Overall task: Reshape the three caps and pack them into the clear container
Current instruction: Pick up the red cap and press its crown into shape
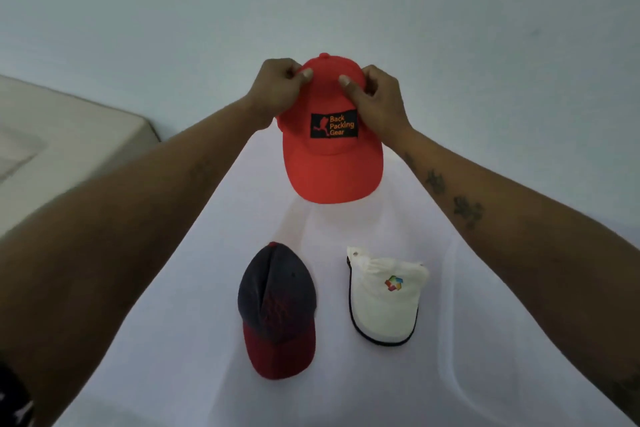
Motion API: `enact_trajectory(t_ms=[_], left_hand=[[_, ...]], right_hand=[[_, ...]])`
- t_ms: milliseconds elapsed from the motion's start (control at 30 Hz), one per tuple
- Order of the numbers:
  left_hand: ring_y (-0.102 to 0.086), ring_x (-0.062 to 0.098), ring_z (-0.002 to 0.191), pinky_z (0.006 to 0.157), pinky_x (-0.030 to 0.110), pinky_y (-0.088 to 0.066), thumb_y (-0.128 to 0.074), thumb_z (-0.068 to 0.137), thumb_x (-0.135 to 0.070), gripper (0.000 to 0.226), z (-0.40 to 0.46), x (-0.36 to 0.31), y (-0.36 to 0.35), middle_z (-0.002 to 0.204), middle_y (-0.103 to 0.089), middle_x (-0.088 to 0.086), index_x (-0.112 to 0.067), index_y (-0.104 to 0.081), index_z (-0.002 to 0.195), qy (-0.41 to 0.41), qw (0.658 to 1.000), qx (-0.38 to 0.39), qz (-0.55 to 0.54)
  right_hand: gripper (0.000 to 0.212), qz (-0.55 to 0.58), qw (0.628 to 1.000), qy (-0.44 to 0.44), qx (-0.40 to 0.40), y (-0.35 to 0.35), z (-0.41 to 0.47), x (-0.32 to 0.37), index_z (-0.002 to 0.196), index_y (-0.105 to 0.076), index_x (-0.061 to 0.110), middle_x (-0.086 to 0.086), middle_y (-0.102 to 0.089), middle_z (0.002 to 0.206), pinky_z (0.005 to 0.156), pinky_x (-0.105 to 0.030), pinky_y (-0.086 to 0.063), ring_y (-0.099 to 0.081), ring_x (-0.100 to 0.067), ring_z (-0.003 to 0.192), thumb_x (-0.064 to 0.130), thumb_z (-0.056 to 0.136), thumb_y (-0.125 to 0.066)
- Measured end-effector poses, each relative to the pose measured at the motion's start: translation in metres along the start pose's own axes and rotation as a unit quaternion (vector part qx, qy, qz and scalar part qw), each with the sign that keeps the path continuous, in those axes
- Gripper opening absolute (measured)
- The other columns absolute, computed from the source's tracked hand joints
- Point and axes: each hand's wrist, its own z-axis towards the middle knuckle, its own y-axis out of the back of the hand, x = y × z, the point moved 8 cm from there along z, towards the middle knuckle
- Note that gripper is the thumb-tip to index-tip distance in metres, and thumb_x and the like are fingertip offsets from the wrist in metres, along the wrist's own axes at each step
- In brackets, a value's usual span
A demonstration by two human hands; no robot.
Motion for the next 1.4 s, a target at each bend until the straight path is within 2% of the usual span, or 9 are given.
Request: enact_trajectory(t_ms=[100, 267, 433, 533, 733, 900, 1000, 1233, 1400], left_hand=[[-0.026, 0.010, 0.052, 0.041, 0.016, -0.025, -0.048, 0.097, -0.024, 0.048, -0.019, -0.061, 0.028, 0.057, -0.027, -0.001, -0.017, -0.029, 0.053, -0.008, 0.998, -0.053, -0.014], [-0.037, 0.016, 0.055, 0.056, 0.027, -0.033, -0.045, 0.096, -0.029, 0.044, -0.067, -0.112, 0.047, 0.057, -0.033, 0.000, -0.017, -0.031, 0.055, 0.038, 0.983, -0.148, -0.099], [-0.056, 0.019, 0.064, 0.057, 0.026, -0.045, -0.048, 0.095, -0.035, 0.026, -0.112, -0.118, 0.040, 0.071, -0.057, 0.004, -0.012, -0.055, 0.085, 0.117, 0.972, -0.080, -0.189], [-0.042, 0.018, 0.059, 0.054, 0.026, -0.034, -0.045, 0.096, -0.036, 0.040, -0.126, -0.131, 0.049, 0.060, -0.039, 0.003, -0.015, -0.041, 0.062, 0.021, 0.988, -0.108, -0.112], [-0.045, 0.017, 0.067, 0.063, 0.029, -0.040, -0.034, 0.101, -0.029, 0.033, -0.151, -0.164, 0.055, 0.074, -0.048, 0.006, -0.009, -0.049, 0.080, -0.061, 0.987, -0.130, -0.073], [-0.039, 0.011, 0.058, 0.051, 0.024, -0.033, -0.028, 0.101, -0.026, 0.034, -0.165, -0.174, 0.055, 0.067, -0.041, -0.004, -0.006, -0.051, 0.087, -0.080, 0.982, -0.172, -0.011], [-0.034, 0.013, 0.054, 0.049, 0.025, -0.030, -0.030, 0.100, -0.028, 0.039, -0.176, -0.180, 0.058, 0.059, -0.034, -0.005, -0.012, -0.039, 0.066, -0.092, 0.979, -0.184, 0.007], [-0.060, 0.023, 0.071, 0.065, 0.031, -0.051, -0.042, 0.097, -0.036, 0.039, -0.193, -0.166, 0.043, 0.081, -0.062, 0.011, -0.002, -0.061, 0.095, 0.052, 0.982, -0.066, -0.170], [-0.035, 0.013, 0.051, 0.048, 0.025, -0.033, -0.037, 0.100, -0.033, 0.041, -0.196, -0.183, 0.068, 0.058, -0.034, 0.000, -0.015, -0.037, 0.063, -0.019, 0.968, -0.197, -0.151]], right_hand=[[0.048, 0.027, 0.998, 0.042, -0.042, 0.024, -0.004, 0.075, 0.057, -0.033, 0.019, 0.008, -0.032, 0.054, 0.054, -0.021, -0.029, -0.031, -0.005, 0.052, 0.042, 0.095, -0.050], [0.055, 0.109, 0.987, 0.010, -0.114, 0.059, -0.031, 0.130, 0.052, -0.019, 0.023, 0.007, -0.025, 0.047, 0.048, -0.026, -0.025, -0.025, -0.009, 0.044, 0.047, 0.099, -0.035], [0.053, 0.174, 0.982, -0.048, -0.055, 0.081, -0.058, 0.140, 0.054, -0.023, 0.022, 0.007, -0.026, 0.048, 0.043, -0.021, -0.028, -0.027, -0.008, 0.039, 0.048, 0.096, -0.043], [0.052, 0.130, 0.989, 0.019, -0.070, 0.094, -0.072, 0.151, 0.055, -0.026, 0.021, 0.006, -0.030, 0.053, 0.050, -0.022, -0.031, -0.029, -0.006, 0.045, 0.047, 0.095, -0.047], [0.055, 0.056, 0.994, 0.086, 0.026, 0.087, -0.095, 0.187, 0.052, -0.034, 0.019, 0.005, -0.034, 0.050, 0.056, -0.030, -0.031, -0.035, -0.012, 0.049, 0.058, 0.087, -0.053], [0.059, 0.006, 0.991, 0.120, -0.053, 0.092, -0.115, 0.212, 0.046, -0.041, 0.012, 0.002, -0.041, 0.050, 0.054, -0.028, -0.031, -0.037, -0.012, 0.050, 0.040, 0.098, -0.046], [0.057, -0.010, 0.990, 0.111, -0.091, 0.093, -0.124, 0.215, 0.047, -0.029, 0.017, 0.004, -0.034, 0.048, 0.052, -0.030, -0.027, -0.032, -0.012, 0.048, 0.039, 0.098, -0.044], [0.054, 0.107, 0.985, 0.123, -0.058, 0.096, -0.137, 0.223, 0.053, -0.022, 0.020, 0.006, -0.024, 0.051, 0.047, -0.021, -0.024, -0.023, -0.005, 0.044, 0.040, 0.097, -0.047], [0.049, 0.023, 0.993, 0.095, -0.058, 0.103, -0.137, 0.214, 0.057, -0.038, 0.019, 0.005, -0.044, 0.058, 0.058, -0.031, -0.035, -0.041, -0.013, 0.056, 0.050, 0.094, -0.044]])
